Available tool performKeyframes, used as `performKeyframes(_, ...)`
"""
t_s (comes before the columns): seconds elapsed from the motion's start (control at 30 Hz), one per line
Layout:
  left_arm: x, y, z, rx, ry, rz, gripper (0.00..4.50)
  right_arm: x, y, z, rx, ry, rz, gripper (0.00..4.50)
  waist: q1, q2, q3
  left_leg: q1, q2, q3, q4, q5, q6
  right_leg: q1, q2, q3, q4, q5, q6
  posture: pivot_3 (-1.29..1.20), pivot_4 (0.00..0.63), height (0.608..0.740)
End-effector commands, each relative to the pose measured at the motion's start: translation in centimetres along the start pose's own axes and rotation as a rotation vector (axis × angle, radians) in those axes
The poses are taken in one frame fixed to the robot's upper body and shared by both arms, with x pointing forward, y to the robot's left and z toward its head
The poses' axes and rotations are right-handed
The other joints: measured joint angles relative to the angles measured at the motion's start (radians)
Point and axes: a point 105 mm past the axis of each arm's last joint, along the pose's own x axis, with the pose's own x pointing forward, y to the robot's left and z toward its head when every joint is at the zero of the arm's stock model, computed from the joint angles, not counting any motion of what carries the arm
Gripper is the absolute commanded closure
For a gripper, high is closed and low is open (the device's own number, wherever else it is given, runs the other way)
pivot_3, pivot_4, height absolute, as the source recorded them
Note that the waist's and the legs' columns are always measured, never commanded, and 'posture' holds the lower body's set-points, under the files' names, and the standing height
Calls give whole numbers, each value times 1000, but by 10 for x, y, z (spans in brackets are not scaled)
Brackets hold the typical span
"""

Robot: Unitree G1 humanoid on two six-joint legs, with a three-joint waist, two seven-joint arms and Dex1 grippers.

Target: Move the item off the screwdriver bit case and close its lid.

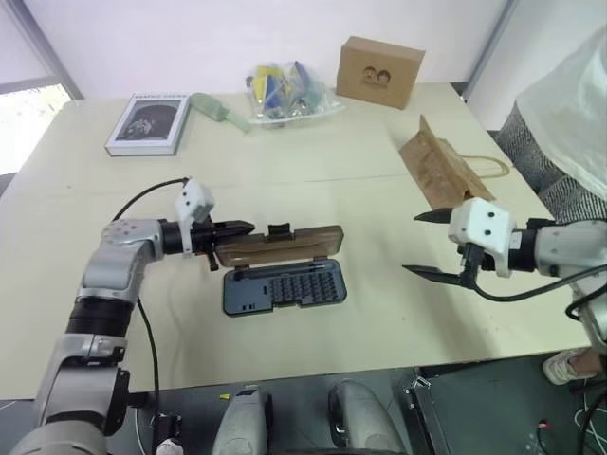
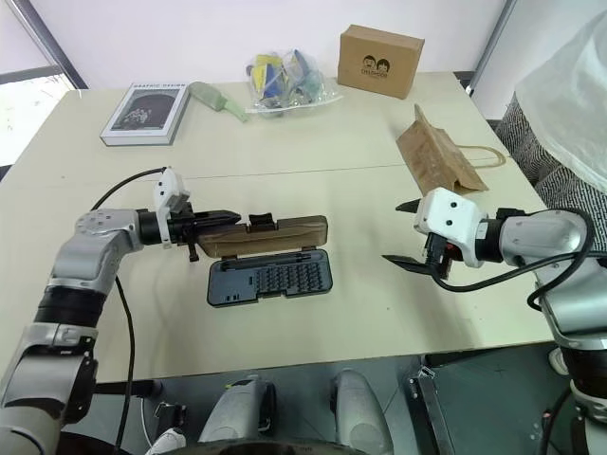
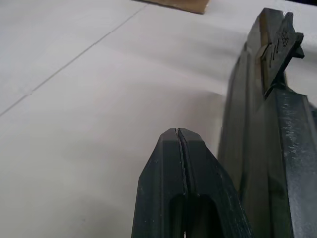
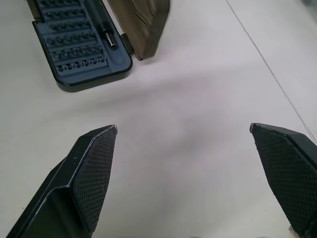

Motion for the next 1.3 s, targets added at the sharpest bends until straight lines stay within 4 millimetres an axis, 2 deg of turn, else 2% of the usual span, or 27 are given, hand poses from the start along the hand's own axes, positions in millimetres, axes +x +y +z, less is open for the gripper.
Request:
performKeyframes(0.03,-15,-4,17,20,-25,4,4500,-3,-2,10,-40,-27,-26,13,1,0,0,0,0,0,0,0,0,0,0,0,0,0,0,0,150,740)
performKeyframes(0.2,-35,-29,9,-25,51,-70,4500,2,0,10,-47,-34,-26,13,-3,0,0,0,0,0,0,0,0,0,0,0,-1,0,0,0,150,740)
performKeyframes(0.53,-39,-60,3,-93,75,-129,4500,6,0,9,-40,-47,-31,13,2,0,0,0,0,1,0,0,0,0,-1,1,-1,-1,0,0,150,740)
performKeyframes(0.77,-38,-55,5,-99,64,-96,4500,14,1,18,31,-109,-59,13,3,0,0,0,0,0,0,0,0,0,0,1,-1,-1,-1,0,150,740)
performKeyframes(0.93,-33,-41,16,-102,12,-47,4500,25,-5,28,140,-187,-151,13,3,0,0,0,0,0,0,0,0,0,0,1,-1,-1,0,0,150,740)
performKeyframes(1.0,-31,-34,24,-101,-18,-23,4500,31,-14,29,320,-241,-234,13,1,-1,0,0,0,0,0,0,1,0,0,1,-1,0,0,0,150,740)
performKeyframes(1.1,-26,-29,30,-91,-34,-18,4500,39,-9,36,485,-304,-247,13,2,-1,0,0,0,0,0,0,0,0,0,1,0,0,0,0,150,740)
performKeyframes(1.2,-19,-34,31,-86,-37,-52,4500,46,10,47,521,-332,-197,929,3,-1,0,-1,0,0,0,0,0,-1,0,0,0,0,0,0,150,740)
performKeyframes(1.3,-12,-36,32,-79,-38,-75,4500,47,22,56,579,-362,-146,2415,3,-1,0,-1,0,0,0,0,0,-1,0,0,0,0,0,0,150,740)
